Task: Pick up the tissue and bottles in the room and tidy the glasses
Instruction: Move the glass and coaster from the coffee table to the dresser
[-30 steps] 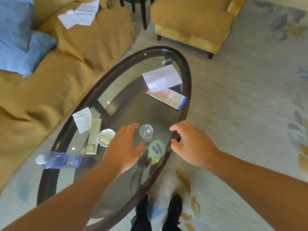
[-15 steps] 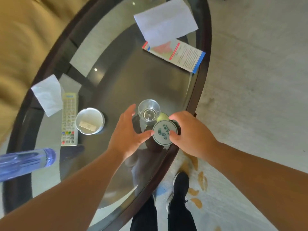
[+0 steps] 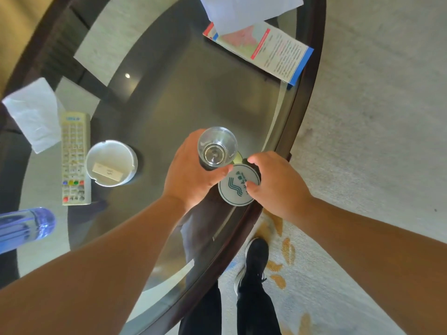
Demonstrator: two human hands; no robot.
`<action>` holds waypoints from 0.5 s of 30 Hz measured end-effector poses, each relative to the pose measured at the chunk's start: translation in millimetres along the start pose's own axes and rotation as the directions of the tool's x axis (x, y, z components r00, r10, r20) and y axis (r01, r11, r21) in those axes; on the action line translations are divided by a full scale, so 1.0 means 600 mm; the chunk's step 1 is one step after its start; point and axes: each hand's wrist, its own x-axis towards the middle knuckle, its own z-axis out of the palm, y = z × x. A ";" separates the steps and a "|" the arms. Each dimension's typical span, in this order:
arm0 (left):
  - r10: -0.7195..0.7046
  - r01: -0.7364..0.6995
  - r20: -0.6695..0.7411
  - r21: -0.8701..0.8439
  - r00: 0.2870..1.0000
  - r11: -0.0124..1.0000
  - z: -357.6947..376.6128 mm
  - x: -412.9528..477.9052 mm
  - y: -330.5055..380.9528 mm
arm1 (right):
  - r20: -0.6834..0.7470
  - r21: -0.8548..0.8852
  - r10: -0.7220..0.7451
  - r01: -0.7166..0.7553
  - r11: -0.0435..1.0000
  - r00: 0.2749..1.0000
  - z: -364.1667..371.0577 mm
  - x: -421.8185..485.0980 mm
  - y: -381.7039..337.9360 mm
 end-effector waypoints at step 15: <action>0.062 -0.063 -0.060 -0.011 0.996 0.998 -0.027 -0.023 0.002 | -0.047 -0.067 0.102 -0.105 0.992 0.994 0.028 0.027 -0.014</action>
